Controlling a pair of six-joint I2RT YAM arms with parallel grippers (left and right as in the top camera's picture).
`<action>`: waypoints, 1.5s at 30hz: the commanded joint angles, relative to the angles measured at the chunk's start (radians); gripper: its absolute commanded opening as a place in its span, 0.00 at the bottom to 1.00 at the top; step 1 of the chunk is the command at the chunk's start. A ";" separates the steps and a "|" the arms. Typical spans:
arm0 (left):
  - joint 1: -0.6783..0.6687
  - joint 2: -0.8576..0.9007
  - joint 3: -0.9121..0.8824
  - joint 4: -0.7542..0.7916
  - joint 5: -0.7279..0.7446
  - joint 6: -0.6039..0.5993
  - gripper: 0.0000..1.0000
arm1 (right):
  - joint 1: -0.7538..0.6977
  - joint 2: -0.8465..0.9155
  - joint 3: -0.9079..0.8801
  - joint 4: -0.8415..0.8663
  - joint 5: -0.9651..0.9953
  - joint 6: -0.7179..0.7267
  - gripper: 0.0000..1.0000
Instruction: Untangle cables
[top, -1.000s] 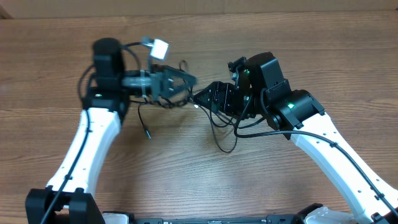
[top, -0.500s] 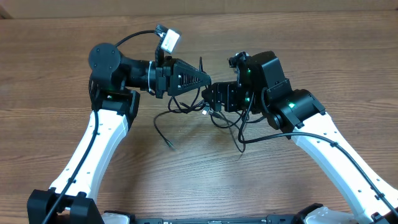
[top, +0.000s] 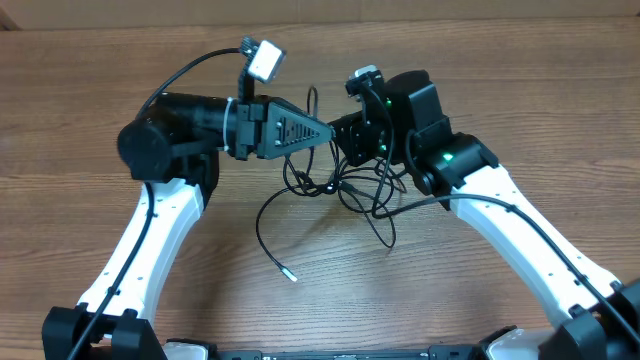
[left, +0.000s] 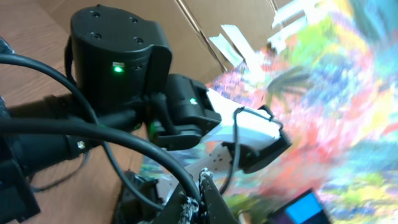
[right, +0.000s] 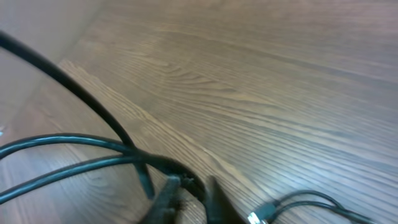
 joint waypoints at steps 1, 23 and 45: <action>0.035 -0.022 0.009 0.010 -0.006 -0.171 0.04 | -0.004 0.023 0.019 0.026 -0.100 -0.020 0.04; 0.080 -0.022 0.088 0.013 0.023 -0.228 0.04 | 0.006 0.027 0.016 -0.027 -0.152 -0.024 0.75; 0.209 -0.022 0.379 -0.190 0.034 -0.228 0.04 | -0.005 0.093 0.014 -0.067 -0.021 -0.024 0.04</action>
